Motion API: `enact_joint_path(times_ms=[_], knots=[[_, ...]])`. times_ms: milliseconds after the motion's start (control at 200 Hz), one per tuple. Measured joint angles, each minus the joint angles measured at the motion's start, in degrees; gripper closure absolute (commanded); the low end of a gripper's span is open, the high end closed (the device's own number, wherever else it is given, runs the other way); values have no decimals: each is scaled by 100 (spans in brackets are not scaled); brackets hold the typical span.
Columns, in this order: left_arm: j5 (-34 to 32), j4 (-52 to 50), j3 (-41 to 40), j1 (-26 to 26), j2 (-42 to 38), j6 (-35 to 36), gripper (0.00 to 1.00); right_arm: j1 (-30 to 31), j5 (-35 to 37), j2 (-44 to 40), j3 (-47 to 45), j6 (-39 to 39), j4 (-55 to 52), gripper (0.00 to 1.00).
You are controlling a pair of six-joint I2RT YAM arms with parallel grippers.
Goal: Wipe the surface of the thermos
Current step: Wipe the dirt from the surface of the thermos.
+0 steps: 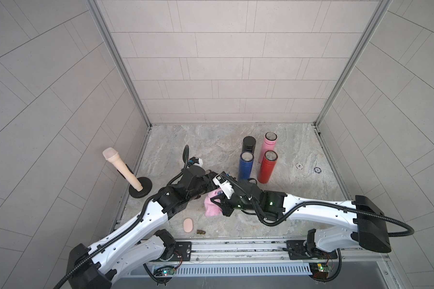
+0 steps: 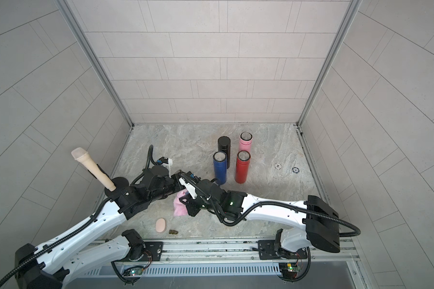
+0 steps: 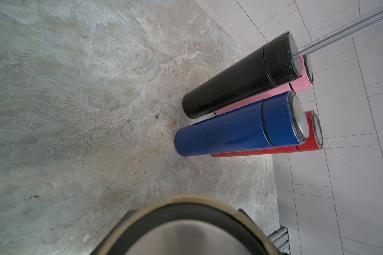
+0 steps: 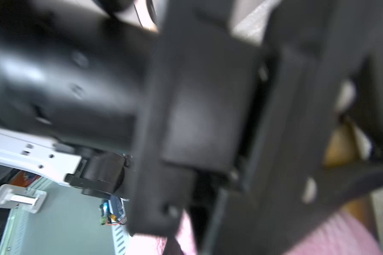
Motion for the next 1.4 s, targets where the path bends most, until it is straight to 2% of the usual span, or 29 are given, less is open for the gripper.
enact_joint_path(times_ms=[140,320,665,861,1156,1401], knots=[[-79,-389,293,4,2,313,100,-66,195,-116,-634,227,81,100],[-2,-682,876,-2,-13,1049,100,-109,295,-570,-1314,535,-111,100],[157,-957,1080,-4,181,1832,100,-129,179,-988,-708,573,-262,100],[232,-1294,1163,-57,280,2258,100,-195,192,-1235,-785,645,-269,100],[352,-1650,1513,-446,398,2966,100,-588,229,-953,-1587,1172,-905,100],[11,-1467,1329,-811,407,3438,100,-616,-94,-938,-1196,1147,-804,100]])
